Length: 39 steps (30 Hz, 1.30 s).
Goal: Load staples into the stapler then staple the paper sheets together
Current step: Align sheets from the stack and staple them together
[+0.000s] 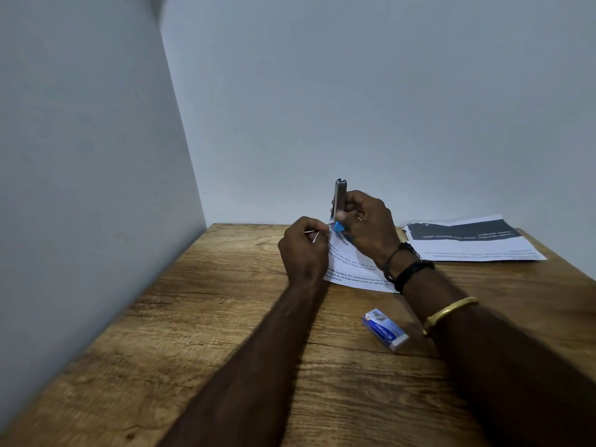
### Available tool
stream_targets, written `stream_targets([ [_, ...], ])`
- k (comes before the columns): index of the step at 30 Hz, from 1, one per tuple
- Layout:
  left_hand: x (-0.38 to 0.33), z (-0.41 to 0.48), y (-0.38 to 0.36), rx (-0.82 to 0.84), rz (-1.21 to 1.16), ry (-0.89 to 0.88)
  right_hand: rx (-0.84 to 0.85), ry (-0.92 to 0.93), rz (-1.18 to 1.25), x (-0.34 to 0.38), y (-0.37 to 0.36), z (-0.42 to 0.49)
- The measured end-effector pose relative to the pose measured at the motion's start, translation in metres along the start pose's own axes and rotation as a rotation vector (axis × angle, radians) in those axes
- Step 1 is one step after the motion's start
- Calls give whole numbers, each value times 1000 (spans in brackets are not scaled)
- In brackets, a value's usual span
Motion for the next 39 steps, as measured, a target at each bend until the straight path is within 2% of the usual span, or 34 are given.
stream_targets([
  [7, 1, -2, 0, 23, -1, -24, -61, -23, -43, -6, -1, 1],
  [10, 1, 0, 2, 25, 14, -4, -16, -70, 79, -3, 1, 0],
  [13, 3, 2, 3, 24, 22, 14, -75, -111, 156, 3, 3, -2],
  [16, 2, 2, 4, -5, 37, 16, -125, -138, 64, 10, 11, -3],
  [21, 2, 6, 8, -19, 70, -37, 44, -216, -253, 15, 21, -16],
  [29, 3, 8, 16, -119, 10, -19, 416, -371, -545, 18, 22, -43],
  [39, -1, 10, 17, -176, -66, 42, 404, -343, -689, 14, 13, -50],
])
Point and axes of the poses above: each hand's wrist, its own z-axis towards the middle knuckle, its own y-axis out of the back of the hand, x = y × z, the point moved 1 cm from there along z, towards the middle knuckle, and after that the axes turned 11 degrees about -z, right-handed, at the moved point
